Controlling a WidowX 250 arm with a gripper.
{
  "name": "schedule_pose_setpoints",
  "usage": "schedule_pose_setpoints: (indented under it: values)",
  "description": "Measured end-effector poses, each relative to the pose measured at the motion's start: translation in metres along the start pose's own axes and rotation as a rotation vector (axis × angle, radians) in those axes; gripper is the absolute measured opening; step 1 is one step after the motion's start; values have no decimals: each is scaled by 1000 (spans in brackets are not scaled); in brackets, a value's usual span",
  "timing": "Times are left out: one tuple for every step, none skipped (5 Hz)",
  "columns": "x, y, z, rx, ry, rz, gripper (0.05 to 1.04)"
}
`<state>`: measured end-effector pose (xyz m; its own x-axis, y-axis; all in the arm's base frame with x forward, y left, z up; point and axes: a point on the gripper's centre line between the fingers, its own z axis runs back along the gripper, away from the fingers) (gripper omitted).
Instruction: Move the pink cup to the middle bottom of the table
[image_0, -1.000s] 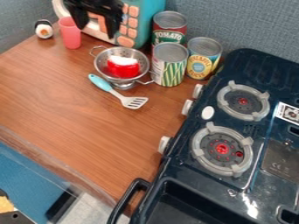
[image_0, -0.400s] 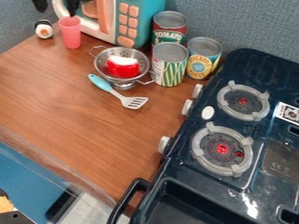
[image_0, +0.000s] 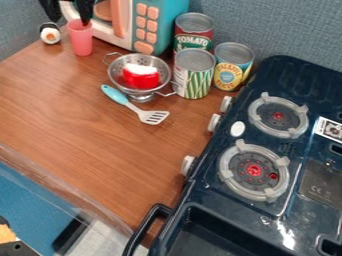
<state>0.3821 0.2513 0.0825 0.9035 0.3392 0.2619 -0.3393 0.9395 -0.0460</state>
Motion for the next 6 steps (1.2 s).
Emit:
schedule_pose_setpoints:
  values:
    - [5, 7, -8, 30, 15, -2, 999]
    - [9, 10, -16, 39, 30, 11, 999]
    - [13, 13, -20, 46, 36, 28, 999]
    - [13, 15, -27, 52, 51, 25, 986]
    - [12, 16, -28, 55, 53, 33, 875]
    - [8, 15, -33, 60, 62, 38, 574]
